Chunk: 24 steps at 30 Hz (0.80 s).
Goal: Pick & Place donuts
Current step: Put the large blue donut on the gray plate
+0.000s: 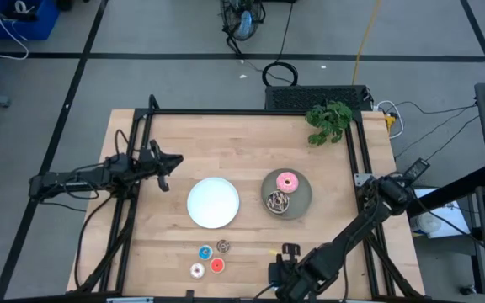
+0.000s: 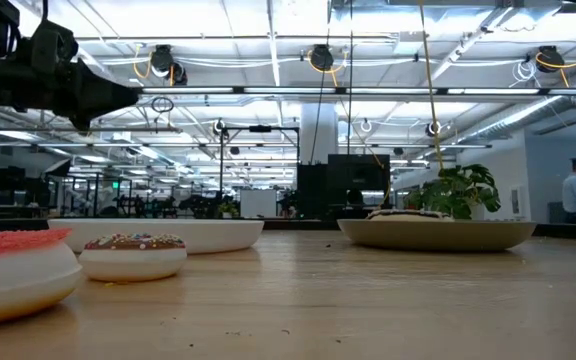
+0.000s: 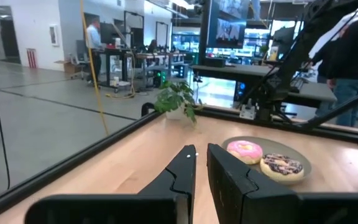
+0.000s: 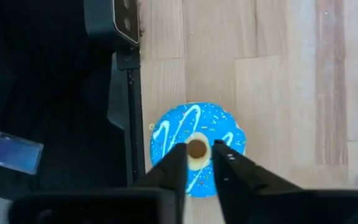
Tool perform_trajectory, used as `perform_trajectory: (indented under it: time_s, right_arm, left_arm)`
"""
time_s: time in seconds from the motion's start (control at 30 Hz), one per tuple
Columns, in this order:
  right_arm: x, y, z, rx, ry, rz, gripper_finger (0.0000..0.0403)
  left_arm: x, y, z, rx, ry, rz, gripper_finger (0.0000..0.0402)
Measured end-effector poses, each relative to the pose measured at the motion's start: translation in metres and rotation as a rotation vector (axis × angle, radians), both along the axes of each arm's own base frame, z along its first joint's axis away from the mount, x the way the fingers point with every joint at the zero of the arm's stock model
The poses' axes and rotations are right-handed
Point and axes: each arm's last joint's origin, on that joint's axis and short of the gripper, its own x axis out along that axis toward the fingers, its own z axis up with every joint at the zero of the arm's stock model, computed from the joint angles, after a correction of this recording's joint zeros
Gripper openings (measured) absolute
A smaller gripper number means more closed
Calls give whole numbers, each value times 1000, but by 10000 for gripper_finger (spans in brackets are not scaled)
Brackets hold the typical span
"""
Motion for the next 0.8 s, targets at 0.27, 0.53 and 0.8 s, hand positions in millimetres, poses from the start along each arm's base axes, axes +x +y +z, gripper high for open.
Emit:
perform_trajectory:
  time_s: [0.27, 0.53, 0.8]
  right_arm:
    - [1, -4, -4, -91, -67, -60, 204]
    - [-5, -9, -41, -35, 0, -17, 259]
    - [-9, -21, -63, -42, 40, -63, 263]
  left_arm:
    - [0, 0, -1, 12, 14, 8, 47]
    - [0, 0, -1, 24, 18, 9, 47]
    - [0, 0, -1, 23, 18, 9, 47]
